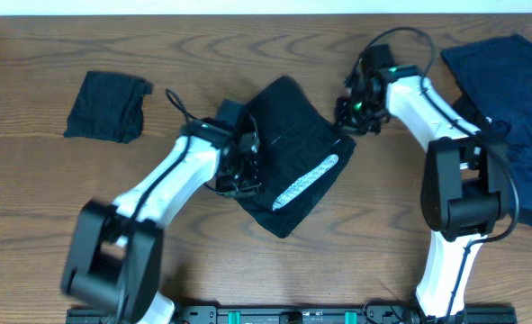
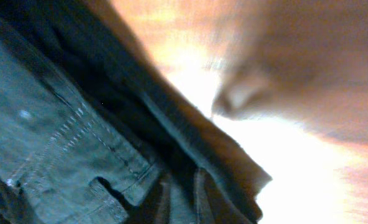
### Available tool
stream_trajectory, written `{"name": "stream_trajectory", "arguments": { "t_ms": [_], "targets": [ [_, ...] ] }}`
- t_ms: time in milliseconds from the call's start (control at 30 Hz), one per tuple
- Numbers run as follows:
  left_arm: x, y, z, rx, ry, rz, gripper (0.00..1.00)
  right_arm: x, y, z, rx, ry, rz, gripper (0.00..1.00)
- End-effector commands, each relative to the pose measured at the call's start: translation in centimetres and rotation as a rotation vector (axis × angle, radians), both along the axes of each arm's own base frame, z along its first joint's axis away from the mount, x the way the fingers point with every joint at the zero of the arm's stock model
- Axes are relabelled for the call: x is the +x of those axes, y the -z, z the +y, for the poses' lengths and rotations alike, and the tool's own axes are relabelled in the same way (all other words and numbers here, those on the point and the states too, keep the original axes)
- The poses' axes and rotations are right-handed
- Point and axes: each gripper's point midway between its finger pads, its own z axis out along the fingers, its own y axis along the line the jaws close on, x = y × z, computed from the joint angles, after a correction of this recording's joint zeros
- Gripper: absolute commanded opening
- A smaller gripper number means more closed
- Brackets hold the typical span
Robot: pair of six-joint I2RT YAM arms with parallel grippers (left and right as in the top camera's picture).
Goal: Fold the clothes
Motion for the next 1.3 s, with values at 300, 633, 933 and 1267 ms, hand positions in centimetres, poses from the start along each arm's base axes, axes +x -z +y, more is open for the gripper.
{"name": "stream_trajectory", "arguments": {
  "t_ms": [300,633,933,1267],
  "targets": [
    [1.7,-0.5,-1.2,-0.024,-0.009,-0.069,0.09,2.0,-2.0,-7.5,-0.177,0.090,-0.077,0.99],
    [-1.0,5.2,-1.3,0.095,0.025,0.118,0.06,2.0,-2.0,-7.5,-0.179,0.090,-0.080,0.99],
    [-1.4,6.8,9.1,0.560,0.029,0.119,0.06,2.0,-2.0,-7.5,-0.179,0.090,-0.080,0.99],
    [1.4,3.8,12.7,0.594,-0.104,0.077,0.06,2.0,-2.0,-7.5,-0.179,0.088,-0.081,0.99]
  ]
}}
